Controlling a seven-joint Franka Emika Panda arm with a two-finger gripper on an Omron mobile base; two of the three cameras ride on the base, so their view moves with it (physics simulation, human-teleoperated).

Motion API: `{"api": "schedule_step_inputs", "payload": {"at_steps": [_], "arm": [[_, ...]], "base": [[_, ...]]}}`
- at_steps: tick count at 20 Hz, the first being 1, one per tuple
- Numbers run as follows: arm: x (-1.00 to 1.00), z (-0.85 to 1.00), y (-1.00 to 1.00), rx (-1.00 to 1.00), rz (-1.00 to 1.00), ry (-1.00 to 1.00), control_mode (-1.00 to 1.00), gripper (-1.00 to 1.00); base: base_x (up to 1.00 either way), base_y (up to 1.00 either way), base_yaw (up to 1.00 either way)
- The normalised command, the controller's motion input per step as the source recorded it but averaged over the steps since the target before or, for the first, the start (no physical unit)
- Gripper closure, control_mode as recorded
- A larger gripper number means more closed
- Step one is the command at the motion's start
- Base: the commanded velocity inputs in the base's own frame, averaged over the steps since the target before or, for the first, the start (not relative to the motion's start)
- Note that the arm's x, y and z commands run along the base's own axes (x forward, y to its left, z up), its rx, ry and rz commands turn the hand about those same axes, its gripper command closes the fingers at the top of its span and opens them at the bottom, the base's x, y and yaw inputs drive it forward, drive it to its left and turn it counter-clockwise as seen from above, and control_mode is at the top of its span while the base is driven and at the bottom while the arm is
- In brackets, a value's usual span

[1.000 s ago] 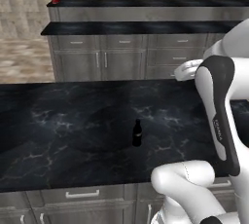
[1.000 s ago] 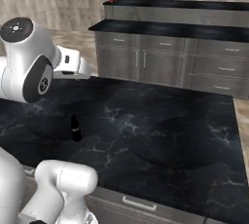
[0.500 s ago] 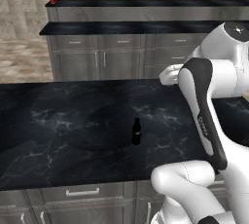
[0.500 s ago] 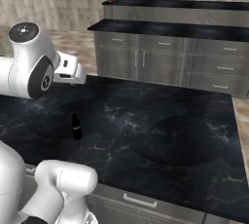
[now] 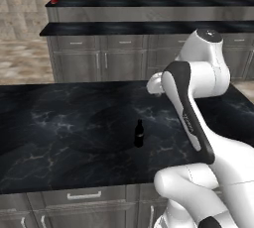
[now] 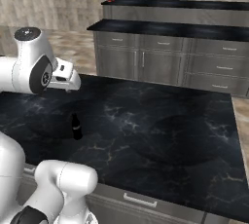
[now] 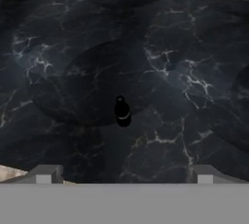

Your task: Move the drinks to the dining counter.

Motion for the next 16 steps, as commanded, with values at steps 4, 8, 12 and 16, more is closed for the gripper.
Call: {"api": "schedule_step_inputs", "payload": {"at_steps": [4,8,12,16], "arm": [[0.03,-0.40,0.13,0.00,0.00,0.12,-1.00,-1.00],[0.12,-0.30,0.06,0.00,0.00,0.19,-1.00,-1.00],[0.19,-0.23,0.00,0.00,0.00,0.10,-1.00,-1.00],[0.22,-0.16,0.00,0.00,0.00,0.01,-1.00,-1.00]], "base": [[0.00,0.00,0.00],[0.00,0.00,0.00],[0.00,0.00,0.00],[0.00,0.00,0.00]]}}
